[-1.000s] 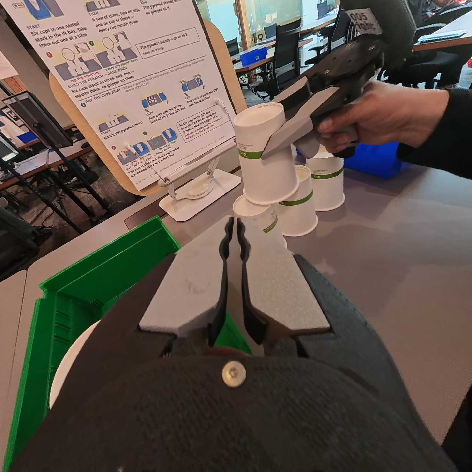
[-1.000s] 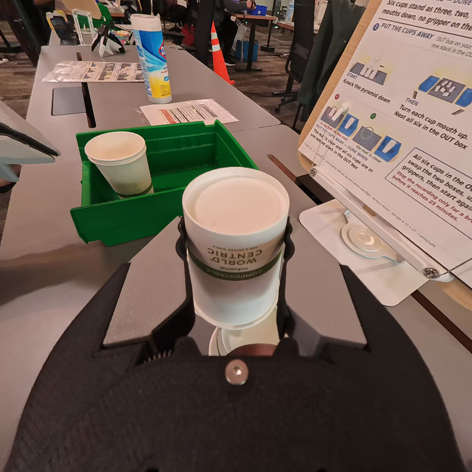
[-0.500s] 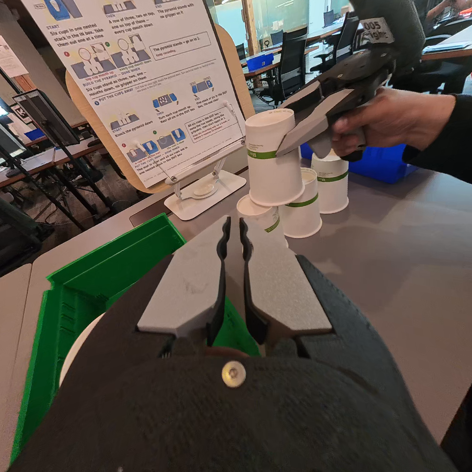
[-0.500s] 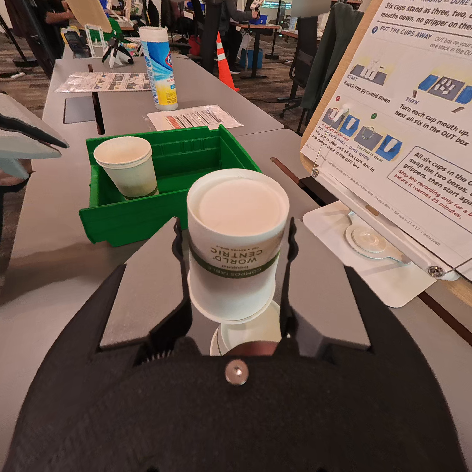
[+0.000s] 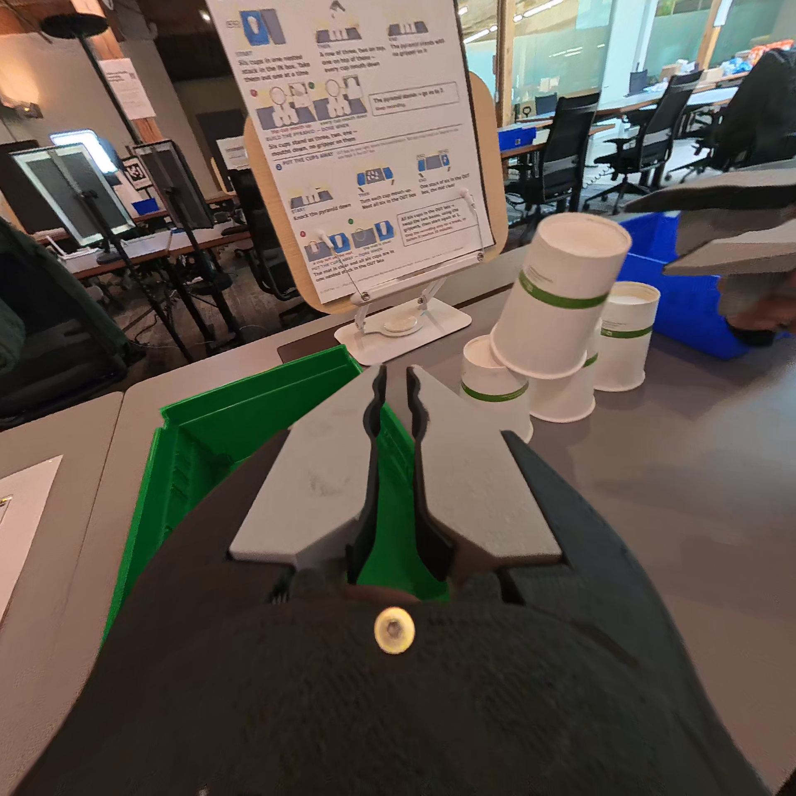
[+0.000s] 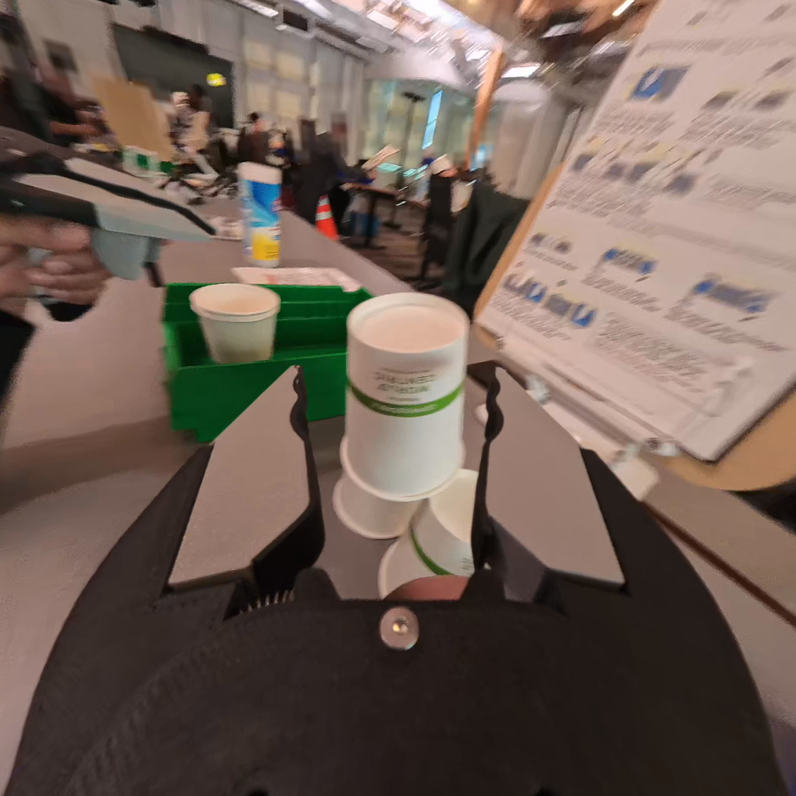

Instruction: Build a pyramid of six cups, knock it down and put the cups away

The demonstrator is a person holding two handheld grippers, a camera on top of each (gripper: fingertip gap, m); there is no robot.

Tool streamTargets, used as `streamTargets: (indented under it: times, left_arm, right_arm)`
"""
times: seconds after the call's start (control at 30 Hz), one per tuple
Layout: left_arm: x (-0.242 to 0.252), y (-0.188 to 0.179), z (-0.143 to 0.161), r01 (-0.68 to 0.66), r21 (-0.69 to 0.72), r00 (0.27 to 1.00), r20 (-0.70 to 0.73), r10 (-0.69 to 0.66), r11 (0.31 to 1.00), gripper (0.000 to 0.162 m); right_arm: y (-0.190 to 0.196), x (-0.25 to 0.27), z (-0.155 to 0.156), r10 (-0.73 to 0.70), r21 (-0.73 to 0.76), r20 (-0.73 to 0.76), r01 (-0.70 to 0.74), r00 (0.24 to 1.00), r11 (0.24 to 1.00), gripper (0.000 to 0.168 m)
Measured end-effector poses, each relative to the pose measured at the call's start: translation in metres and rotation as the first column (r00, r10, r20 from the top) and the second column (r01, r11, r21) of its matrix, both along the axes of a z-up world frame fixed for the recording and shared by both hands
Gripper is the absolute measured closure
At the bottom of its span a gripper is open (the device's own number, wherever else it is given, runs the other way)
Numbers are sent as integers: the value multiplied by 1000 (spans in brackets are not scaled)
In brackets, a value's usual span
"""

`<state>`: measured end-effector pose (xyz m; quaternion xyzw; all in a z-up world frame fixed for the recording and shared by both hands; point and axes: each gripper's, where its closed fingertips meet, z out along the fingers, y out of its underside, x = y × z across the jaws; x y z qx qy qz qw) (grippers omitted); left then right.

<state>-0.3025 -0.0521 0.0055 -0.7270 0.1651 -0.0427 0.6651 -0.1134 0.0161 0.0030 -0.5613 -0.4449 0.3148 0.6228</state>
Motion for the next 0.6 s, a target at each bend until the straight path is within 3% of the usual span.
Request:
streamTargets:
  times: [0.07,0.13,0.27,0.33,0.43,0.6]
  left_arm:
    - [-4,-2,3,-12,11,1000,21,11,1000,155]
    - [-1,-3,4,2,10,1000,25,-2,1000,155]
    - [39,1,-6,124,-40,992,-8,-124,991,160]
    - [76,4,-27,230,-142,968,-67,-241,963,161]
    - [87,24,-59,115,-246,947,-264,-181,962,162]
    - [109,23,-87,180,-353,907,-302,-293,918,150]
  right_arm:
    - [12,19,11,-158,121,-48,163,986,979,92]
    - [21,22,11,-207,149,-38,210,978,966,97]
    - [23,9,4,-147,46,-16,147,989,988,100]
    - [23,5,-4,-141,50,-10,141,990,989,102]
    - [9,2,-19,-98,46,14,98,995,994,102]
    - [-24,1,-68,35,9,186,-37,982,999,105]
